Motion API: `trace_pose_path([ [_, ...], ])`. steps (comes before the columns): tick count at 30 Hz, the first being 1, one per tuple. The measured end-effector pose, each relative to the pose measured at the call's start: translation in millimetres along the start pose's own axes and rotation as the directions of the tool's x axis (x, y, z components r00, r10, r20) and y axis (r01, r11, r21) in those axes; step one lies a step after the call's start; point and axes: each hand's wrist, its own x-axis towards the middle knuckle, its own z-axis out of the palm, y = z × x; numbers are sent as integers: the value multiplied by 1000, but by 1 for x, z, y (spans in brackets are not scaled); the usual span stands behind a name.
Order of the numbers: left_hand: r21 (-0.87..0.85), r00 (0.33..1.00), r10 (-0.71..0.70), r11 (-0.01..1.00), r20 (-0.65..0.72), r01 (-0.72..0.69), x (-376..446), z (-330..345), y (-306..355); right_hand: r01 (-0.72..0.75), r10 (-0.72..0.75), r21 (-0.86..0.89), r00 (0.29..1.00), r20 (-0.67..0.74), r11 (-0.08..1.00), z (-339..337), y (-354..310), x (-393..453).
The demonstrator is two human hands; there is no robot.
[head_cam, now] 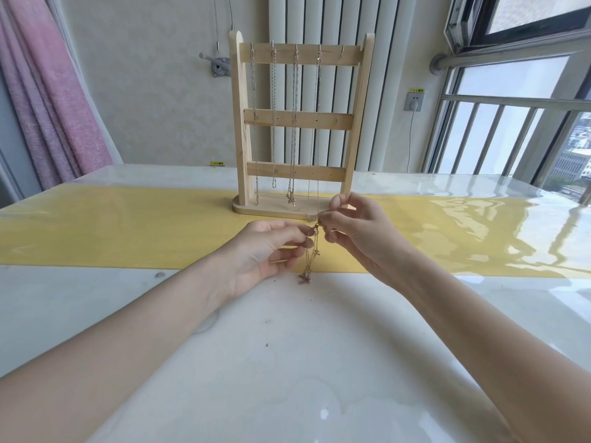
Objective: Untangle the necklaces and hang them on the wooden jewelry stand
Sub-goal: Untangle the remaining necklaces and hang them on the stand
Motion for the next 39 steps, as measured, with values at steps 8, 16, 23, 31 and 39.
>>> trace_pose_path([
  [8,66,999,51,997,0,-51,-1,0,5,-3,4,-56,1000,15,998,2,-1,-3],
  [16,222,986,154,965,-66,-136,2,-1,0,-32,33,-17,999,39,999,5,-2,-3],
  [23,141,990,101,986,-102,-86,0,1,3,-65,75,-104,993,92,992,4,-3,-3],
  [31,339,984,164,932,-70,-131,1,3,-1,139,22,-669,974,226,730,1,-15,-4],
  [39,587,938,337,777,-85,-226,5,0,-7,434,-196,-890,893,405,142,9,-4,-3],
])
